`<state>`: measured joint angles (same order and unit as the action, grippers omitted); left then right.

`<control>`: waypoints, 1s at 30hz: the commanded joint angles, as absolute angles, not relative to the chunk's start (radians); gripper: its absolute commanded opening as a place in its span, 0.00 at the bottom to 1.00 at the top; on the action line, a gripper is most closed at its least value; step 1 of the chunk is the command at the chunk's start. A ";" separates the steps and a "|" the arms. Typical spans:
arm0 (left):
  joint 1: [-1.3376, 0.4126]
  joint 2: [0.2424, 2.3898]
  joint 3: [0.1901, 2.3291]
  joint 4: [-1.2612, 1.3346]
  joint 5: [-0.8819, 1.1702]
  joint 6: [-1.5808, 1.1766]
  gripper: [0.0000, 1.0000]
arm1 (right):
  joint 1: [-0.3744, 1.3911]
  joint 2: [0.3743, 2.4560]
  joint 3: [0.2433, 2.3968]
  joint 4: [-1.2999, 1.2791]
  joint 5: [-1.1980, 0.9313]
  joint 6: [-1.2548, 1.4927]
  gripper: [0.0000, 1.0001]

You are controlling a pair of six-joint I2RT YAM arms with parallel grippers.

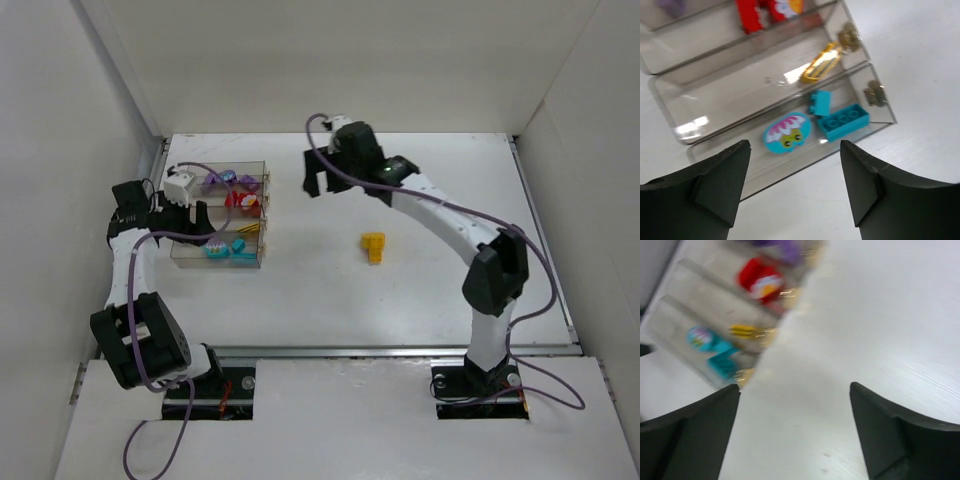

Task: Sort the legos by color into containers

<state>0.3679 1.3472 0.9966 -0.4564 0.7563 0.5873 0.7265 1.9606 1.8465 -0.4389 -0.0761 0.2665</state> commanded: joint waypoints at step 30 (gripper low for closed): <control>0.037 1.289 1.183 -0.377 0.091 0.620 0.82 | 0.503 1.902 1.533 -0.793 0.006 0.281 0.64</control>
<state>0.0406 1.3422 1.1393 -0.3683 0.1032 0.6052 0.5041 1.9137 1.5471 -0.8082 0.0292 0.2665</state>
